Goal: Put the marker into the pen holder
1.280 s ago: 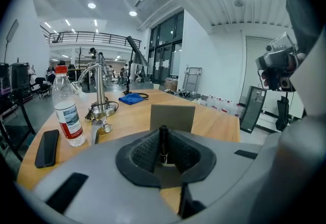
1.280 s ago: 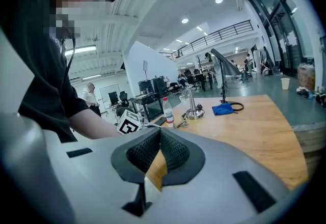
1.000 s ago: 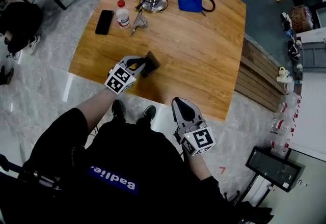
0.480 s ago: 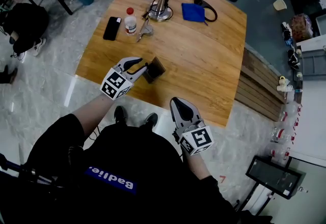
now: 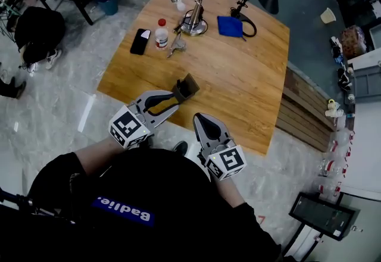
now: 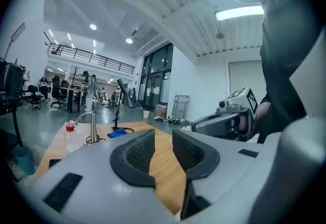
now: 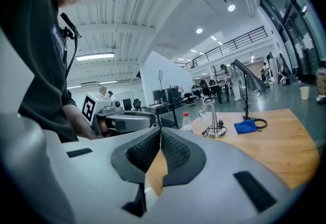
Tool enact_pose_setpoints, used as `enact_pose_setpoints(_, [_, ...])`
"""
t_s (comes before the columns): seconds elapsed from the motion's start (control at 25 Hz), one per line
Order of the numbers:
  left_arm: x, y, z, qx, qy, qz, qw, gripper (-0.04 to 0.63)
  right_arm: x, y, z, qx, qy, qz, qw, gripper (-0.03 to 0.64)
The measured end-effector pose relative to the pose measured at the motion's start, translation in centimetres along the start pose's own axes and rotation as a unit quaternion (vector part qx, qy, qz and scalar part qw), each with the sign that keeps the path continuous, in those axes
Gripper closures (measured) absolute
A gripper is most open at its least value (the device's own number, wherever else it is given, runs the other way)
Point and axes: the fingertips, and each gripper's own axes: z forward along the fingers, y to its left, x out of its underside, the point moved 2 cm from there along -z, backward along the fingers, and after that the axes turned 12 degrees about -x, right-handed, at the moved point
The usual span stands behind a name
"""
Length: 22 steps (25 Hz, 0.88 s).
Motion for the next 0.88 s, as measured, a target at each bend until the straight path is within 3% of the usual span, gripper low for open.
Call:
enact_pose_setpoints(0.08, [-1.1, -0.5, -0.7, 0.005, -0.014, -0.002, 0.9999, 0.494, -0.3, 0.4, 0.4, -0.009, -0.004, -0.006, 1.000, 0.611])
enact_pose_setpoints(0.2, [-2.4, -1.3, -1.7, 0.011, -0.035, -0.001, 0.9993, 0.584, -1.1, 1.1, 1.0, -0.024, -0.008, -0.016, 1.000, 0.612])
enact_pose_setpoints(0.88, [-2.6, -2.4, -3.5, 0.017, -0.034, -0.020, 0.9991, 0.586, -1.9, 2.9, 2.3, -0.052, -0.008, -0.037, 0.998, 0.612])
